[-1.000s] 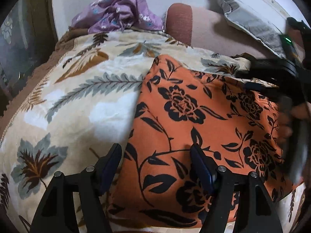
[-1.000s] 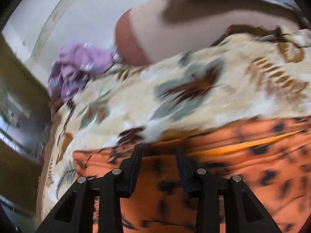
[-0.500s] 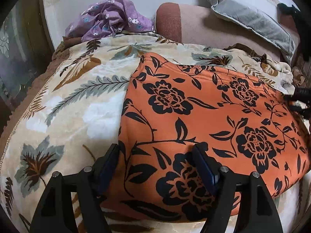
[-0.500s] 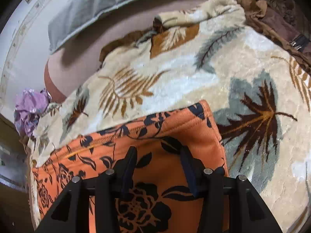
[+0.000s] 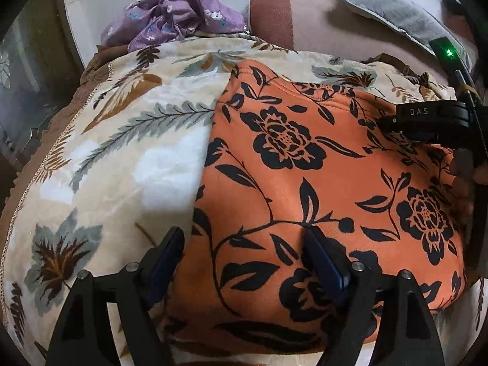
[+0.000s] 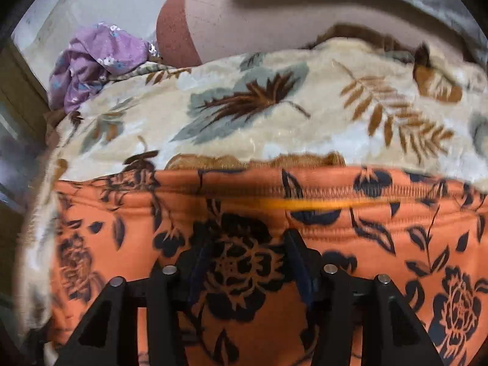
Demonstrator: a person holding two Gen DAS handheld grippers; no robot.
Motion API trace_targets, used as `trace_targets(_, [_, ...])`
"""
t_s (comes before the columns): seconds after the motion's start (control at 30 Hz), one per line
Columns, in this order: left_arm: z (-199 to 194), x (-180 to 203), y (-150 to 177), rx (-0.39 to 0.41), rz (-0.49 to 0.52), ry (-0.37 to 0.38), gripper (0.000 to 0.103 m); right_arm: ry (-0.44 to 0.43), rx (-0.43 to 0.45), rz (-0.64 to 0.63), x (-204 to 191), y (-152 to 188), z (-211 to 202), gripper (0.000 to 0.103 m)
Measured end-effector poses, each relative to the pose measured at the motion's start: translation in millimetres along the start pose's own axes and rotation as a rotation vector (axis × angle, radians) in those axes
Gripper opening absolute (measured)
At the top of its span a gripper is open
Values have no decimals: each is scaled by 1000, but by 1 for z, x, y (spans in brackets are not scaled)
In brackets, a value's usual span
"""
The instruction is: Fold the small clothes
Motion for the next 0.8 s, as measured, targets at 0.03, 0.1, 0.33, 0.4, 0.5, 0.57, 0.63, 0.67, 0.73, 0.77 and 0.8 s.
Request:
trace_targets(0.03, [-1, 1, 0, 2, 6, -4, 83, 0, -8, 3, 0, 1, -4, 58])
trace_targets(0.1, [-4, 2, -1, 11, 22, -17, 83, -34, -10, 8, 0, 3, -17, 58])
trace_targets(0.33, [-12, 8, 2, 27, 43, -29, 83, -39, 54, 20, 59, 39, -93, 58])
trace_targets(0.4, [-13, 9, 3, 32, 45, -41, 83, -14, 63, 44, 87, 55, -112, 58])
trace_targets(0.5, [-13, 11, 2, 37, 52, -58, 83, 40, 71, 95, 127, 78, -131, 58])
trace_targets(0.57, [-12, 11, 2, 40, 55, -66, 83, 47, 53, 132, 144, 90, -131, 58])
trace_targets(0.63, [-12, 12, 2, 42, 60, -75, 83, 52, -3, 152, 155, 102, -118, 58])
trace_targets(0.67, [-12, 12, 1, 42, 62, -79, 83, 51, -27, 148, 157, 106, -109, 58])
trace_targets(0.73, [-12, 12, 1, 43, 67, -86, 83, 51, -17, 131, 157, 104, -108, 58])
trace_targets(0.77, [-12, 12, 1, 43, 68, -87, 83, 54, -19, 124, 156, 102, -109, 58])
trace_targets(0.8, [-12, 13, 1, 42, 69, -89, 83, 53, -19, 124, 156, 102, -111, 58])
Point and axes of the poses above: each gripper's, at about its wrist camera, not at the fingertips, and z roughly the way its jaws point, x to its right, y to its underside, the point moved 10 cm from there along z, roughly the way its jaws point, and after that the axes turned 7 degrees about z, right-handed, at the moved point
